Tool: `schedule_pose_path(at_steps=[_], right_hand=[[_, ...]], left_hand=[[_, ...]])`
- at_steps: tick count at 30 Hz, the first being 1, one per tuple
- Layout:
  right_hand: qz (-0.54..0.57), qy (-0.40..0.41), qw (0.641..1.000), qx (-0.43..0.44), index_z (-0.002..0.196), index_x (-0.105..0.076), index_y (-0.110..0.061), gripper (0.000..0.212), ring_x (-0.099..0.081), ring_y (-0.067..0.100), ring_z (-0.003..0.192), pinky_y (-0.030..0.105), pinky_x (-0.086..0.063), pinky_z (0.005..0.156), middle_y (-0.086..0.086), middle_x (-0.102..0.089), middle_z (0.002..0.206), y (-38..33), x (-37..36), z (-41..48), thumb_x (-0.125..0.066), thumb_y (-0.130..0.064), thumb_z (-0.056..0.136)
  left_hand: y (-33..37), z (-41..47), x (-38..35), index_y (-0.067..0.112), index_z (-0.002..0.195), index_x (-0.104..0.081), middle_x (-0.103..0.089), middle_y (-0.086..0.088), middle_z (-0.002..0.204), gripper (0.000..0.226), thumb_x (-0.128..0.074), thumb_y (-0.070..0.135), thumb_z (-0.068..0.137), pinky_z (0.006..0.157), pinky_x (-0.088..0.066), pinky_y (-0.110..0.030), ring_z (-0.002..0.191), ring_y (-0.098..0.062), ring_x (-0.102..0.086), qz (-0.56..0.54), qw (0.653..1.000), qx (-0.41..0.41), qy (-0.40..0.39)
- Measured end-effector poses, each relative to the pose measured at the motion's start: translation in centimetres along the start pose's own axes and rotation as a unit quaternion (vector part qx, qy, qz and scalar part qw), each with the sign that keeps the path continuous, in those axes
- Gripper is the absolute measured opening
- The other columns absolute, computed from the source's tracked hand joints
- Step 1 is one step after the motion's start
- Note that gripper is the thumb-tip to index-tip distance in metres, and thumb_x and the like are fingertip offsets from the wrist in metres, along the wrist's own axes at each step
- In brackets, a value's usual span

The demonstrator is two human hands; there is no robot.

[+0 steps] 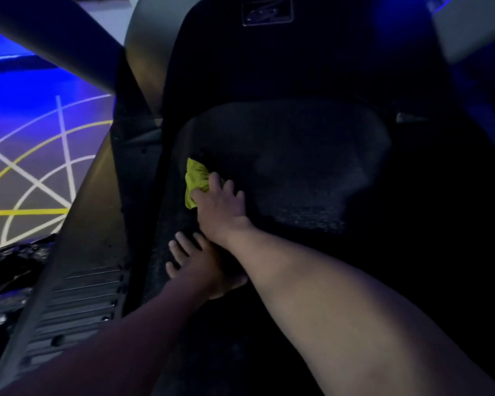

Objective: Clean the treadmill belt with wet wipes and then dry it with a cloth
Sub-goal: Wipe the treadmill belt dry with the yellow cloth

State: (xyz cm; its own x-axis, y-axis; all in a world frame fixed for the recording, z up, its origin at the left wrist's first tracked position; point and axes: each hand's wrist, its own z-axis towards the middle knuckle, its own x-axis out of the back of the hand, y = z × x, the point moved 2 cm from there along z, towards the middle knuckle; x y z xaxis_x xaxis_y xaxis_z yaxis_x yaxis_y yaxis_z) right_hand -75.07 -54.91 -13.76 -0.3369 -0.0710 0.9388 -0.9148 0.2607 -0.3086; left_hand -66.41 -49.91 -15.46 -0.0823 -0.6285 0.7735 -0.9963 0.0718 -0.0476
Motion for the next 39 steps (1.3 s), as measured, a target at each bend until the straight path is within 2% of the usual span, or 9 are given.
schedule_pose_path(at_steps=[3,8,11,16,19,27,31,35,39], right_hand=[[0.000,-0.015,0.999,-0.038,0.138,-0.045,-0.033,0.044,-0.030,0.039,0.130,0.051,-0.034,0.101,0.013,-0.013,0.154,2.6,0.9,-1.5,-0.053,-0.021,0.097],[0.011,-0.041,0.993,-0.108,0.141,-0.042,-0.038,0.044,-0.026,0.039,0.132,0.052,-0.032,0.105,0.012,-0.007,0.157,7.4,2.4,-4.5,-0.049,-0.025,0.099],[-0.003,-0.051,0.992,-0.114,0.142,-0.044,-0.037,0.050,-0.020,0.040,0.139,0.055,-0.029,0.108,0.010,0.002,0.163,9.4,3.3,-4.9,-0.057,-0.037,0.094],[0.031,0.000,0.995,-0.091,0.134,-0.053,-0.031,0.041,-0.023,0.038,0.137,0.055,-0.033,0.104,0.005,0.001,0.165,9.7,2.8,-4.5,-0.058,-0.040,0.095],[-0.005,0.021,0.997,-0.072,0.133,-0.049,-0.032,0.041,-0.028,0.038,0.134,0.055,-0.036,0.101,0.006,-0.007,0.163,11.8,2.7,-5.0,-0.059,-0.027,0.094],[-0.032,0.048,0.964,-0.260,0.153,-0.012,-0.040,0.078,-0.036,0.037,0.127,0.052,-0.036,0.099,0.009,-0.026,0.149,26.0,6.3,-11.1,-0.060,-0.035,0.091],[-0.103,0.064,0.950,-0.287,0.153,-0.015,-0.034,0.075,-0.040,0.035,0.123,0.052,-0.036,0.101,0.012,-0.035,0.140,28.6,6.7,-13.5,-0.058,-0.041,0.092],[-0.091,0.079,0.952,-0.283,0.154,-0.019,-0.030,0.074,-0.042,0.037,0.118,0.046,-0.039,0.095,0.015,-0.036,0.140,28.4,6.4,-13.5,-0.056,-0.045,0.091],[-0.045,0.097,0.953,-0.285,0.149,-0.030,-0.027,0.066,-0.047,0.040,0.113,0.037,-0.040,0.073,0.016,-0.040,0.136,27.0,6.5,-12.6,-0.053,-0.051,0.092]], left_hand=[[1.5,-0.8,-0.4,0.008,0.151,0.015,0.029,-0.025,0.154,0.124,-0.074,0.051,0.076,0.114,-0.005,-0.063,0.143,-0.044,0.022,0.005,1.000,-0.011,0.007],[2.1,-2.0,-0.5,0.032,0.153,0.017,0.029,-0.012,0.158,0.104,-0.065,0.022,0.089,0.120,-0.011,-0.049,0.147,-0.032,0.019,0.108,0.966,-0.231,0.048],[3.7,-1.8,0.0,0.031,0.152,0.019,0.029,-0.013,0.157,0.110,-0.067,0.016,0.085,0.119,-0.015,-0.052,0.147,-0.036,0.017,0.137,0.971,-0.197,0.013],[6.6,-2.2,-0.6,0.022,0.148,0.027,0.035,-0.020,0.153,0.136,-0.060,0.083,0.064,0.112,-0.009,-0.067,0.142,-0.048,0.023,0.084,0.989,-0.114,-0.051],[6.7,-2.8,-1.3,0.017,0.150,0.025,0.033,-0.023,0.153,0.131,-0.062,0.077,0.071,0.109,-0.010,-0.071,0.142,-0.049,0.021,0.063,0.992,-0.111,-0.012],[8.8,-4.1,-1.7,0.003,0.152,0.008,0.019,-0.016,0.159,0.110,-0.067,0.048,0.085,0.115,-0.018,-0.059,0.148,-0.034,0.012,0.085,0.978,-0.179,0.061],[9.5,-4.8,-2.0,0.007,0.153,0.002,0.005,-0.017,0.158,0.103,-0.067,0.046,0.086,0.112,-0.026,-0.054,0.146,-0.037,-0.001,0.105,0.974,-0.180,0.086],[8.7,-5.2,-2.1,0.029,0.152,0.000,0.006,-0.021,0.158,0.098,-0.066,0.051,0.085,0.106,-0.027,-0.066,0.144,-0.047,-0.001,0.064,0.989,-0.118,0.058],[6.4,-4.6,-1.3,0.032,0.150,-0.016,-0.010,-0.010,0.157,0.099,-0.074,0.056,0.074,0.104,-0.033,-0.059,0.143,-0.036,-0.016,0.011,0.987,-0.141,0.073]])
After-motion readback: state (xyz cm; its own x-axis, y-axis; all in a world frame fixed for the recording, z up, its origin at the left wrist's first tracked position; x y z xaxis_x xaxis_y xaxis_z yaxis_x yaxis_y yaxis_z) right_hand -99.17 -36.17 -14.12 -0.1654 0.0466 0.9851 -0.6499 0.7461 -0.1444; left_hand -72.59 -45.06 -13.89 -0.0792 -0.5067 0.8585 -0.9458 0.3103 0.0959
